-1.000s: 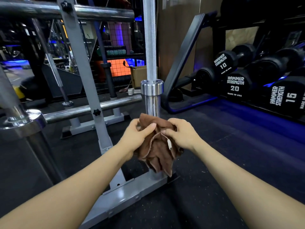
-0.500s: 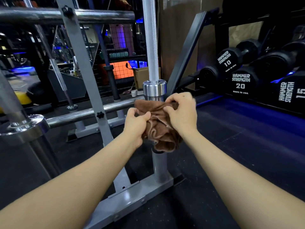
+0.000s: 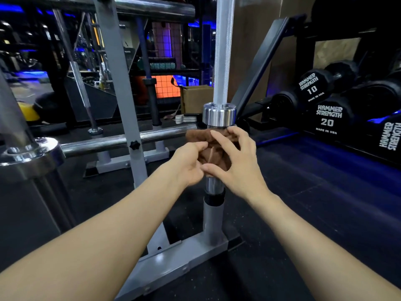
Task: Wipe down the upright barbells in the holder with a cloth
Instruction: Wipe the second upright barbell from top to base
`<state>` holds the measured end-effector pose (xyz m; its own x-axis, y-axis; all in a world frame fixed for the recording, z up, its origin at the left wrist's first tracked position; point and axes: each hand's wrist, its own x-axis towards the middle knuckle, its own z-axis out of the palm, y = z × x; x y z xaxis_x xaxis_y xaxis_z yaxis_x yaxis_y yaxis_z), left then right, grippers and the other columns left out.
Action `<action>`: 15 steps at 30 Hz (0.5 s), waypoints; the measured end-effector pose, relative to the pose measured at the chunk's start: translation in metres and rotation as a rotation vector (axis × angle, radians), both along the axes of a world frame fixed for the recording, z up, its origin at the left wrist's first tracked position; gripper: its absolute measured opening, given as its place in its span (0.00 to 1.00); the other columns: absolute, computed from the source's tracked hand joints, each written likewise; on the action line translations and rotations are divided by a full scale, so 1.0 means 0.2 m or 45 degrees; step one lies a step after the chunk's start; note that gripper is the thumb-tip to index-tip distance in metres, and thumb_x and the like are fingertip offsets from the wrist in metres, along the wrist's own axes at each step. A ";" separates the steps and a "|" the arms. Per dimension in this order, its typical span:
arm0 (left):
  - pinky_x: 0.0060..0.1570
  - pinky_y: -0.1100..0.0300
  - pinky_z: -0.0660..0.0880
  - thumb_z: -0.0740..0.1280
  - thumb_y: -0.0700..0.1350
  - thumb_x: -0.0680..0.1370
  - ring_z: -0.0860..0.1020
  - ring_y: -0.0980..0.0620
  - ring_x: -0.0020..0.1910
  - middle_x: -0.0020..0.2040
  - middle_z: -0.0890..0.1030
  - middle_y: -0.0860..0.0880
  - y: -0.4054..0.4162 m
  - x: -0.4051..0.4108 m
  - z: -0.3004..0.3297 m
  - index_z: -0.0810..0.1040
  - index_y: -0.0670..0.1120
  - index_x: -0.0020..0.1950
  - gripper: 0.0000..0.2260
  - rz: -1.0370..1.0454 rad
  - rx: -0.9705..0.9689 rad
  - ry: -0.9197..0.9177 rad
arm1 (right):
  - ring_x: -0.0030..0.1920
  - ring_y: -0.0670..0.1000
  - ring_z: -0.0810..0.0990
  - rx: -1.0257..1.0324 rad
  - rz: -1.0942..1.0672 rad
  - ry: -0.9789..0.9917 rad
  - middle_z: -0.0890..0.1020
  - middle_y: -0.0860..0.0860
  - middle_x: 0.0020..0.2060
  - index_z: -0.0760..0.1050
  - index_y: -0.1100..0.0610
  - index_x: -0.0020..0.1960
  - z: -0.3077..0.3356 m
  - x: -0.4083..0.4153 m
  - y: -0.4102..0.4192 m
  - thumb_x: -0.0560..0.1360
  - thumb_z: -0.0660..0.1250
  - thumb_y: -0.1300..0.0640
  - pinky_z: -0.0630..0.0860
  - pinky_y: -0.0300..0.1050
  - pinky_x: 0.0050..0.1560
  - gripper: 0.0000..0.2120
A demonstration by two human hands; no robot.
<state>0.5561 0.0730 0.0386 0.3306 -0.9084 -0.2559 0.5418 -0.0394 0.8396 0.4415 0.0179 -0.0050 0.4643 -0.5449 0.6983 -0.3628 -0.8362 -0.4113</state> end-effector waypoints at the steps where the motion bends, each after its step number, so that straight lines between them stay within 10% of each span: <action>1: 0.47 0.51 0.77 0.56 0.42 0.82 0.81 0.46 0.46 0.52 0.81 0.41 0.00 0.02 0.00 0.74 0.40 0.62 0.13 -0.036 -0.024 0.018 | 0.69 0.56 0.59 -0.061 -0.021 -0.015 0.61 0.51 0.71 0.68 0.46 0.71 -0.01 0.01 -0.01 0.69 0.73 0.43 0.67 0.61 0.66 0.33; 5: 0.42 0.60 0.72 0.59 0.46 0.80 0.80 0.53 0.34 0.45 0.81 0.47 0.02 0.08 -0.02 0.76 0.44 0.60 0.13 -0.157 -0.074 -0.135 | 0.64 0.60 0.65 -0.270 -0.116 -0.066 0.65 0.54 0.70 0.69 0.49 0.71 -0.06 0.04 -0.02 0.71 0.74 0.54 0.76 0.59 0.54 0.30; 10: 0.60 0.52 0.65 0.60 0.47 0.76 0.76 0.54 0.56 0.54 0.81 0.55 0.06 0.17 -0.10 0.79 0.51 0.47 0.08 0.032 0.103 -0.573 | 0.61 0.64 0.68 -0.427 -0.237 -0.139 0.64 0.53 0.67 0.71 0.51 0.68 -0.07 0.11 -0.03 0.71 0.73 0.57 0.79 0.56 0.40 0.27; 15: 0.50 0.62 0.70 0.57 0.41 0.81 0.75 0.56 0.56 0.60 0.77 0.53 0.04 0.19 -0.31 0.76 0.52 0.59 0.12 0.168 0.124 -0.798 | 0.57 0.63 0.65 -0.532 -0.305 -0.036 0.63 0.52 0.65 0.74 0.49 0.65 -0.14 0.13 -0.10 0.71 0.71 0.62 0.77 0.51 0.26 0.24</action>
